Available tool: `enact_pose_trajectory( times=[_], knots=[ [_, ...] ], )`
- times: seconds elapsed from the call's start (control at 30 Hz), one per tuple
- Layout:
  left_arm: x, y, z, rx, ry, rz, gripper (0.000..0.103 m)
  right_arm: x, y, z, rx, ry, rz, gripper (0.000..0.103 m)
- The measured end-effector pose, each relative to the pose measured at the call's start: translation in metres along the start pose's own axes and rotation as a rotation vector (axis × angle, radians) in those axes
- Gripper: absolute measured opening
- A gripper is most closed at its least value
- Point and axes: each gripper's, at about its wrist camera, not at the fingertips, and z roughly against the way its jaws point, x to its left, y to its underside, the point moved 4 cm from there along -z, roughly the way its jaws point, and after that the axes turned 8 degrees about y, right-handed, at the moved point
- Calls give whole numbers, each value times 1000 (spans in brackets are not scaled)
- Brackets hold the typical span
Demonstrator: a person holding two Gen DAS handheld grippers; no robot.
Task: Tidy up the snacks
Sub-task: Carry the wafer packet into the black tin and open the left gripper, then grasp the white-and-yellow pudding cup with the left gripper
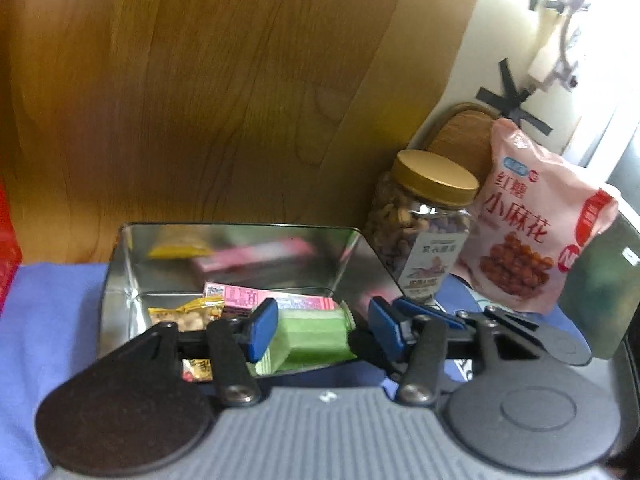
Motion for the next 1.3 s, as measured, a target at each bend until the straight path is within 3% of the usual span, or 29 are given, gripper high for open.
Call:
enact_pose_trajectory(
  times=[0.1, 0.23, 0.33, 0.47, 0.73, 0.83, 1.3],
  knots=[
    [-3, 9, 33, -26, 24, -15, 51, -3, 3, 19, -10, -24, -46, 43],
    [4, 43, 79, -20, 60, -6, 51, 3, 26, 51, 50, -150, -141, 45],
    [15, 75, 105, -1, 64, 16, 51, 25, 53, 79, 106, -259, -134, 45],
    [31, 112, 119, 43, 91, 105, 51, 59, 85, 93, 173, -324, -58, 47],
    [49, 139, 123, 40, 110, 183, 51, 90, 91, 77, 212, -329, 36, 48],
    [52, 142, 118, 45, 128, 199, 51, 97, 93, 73, 217, -323, 59, 57],
    [46, 146, 91, 80, 160, 234, 49, 102, 92, 61, 259, -317, 107, 55]
  ],
)
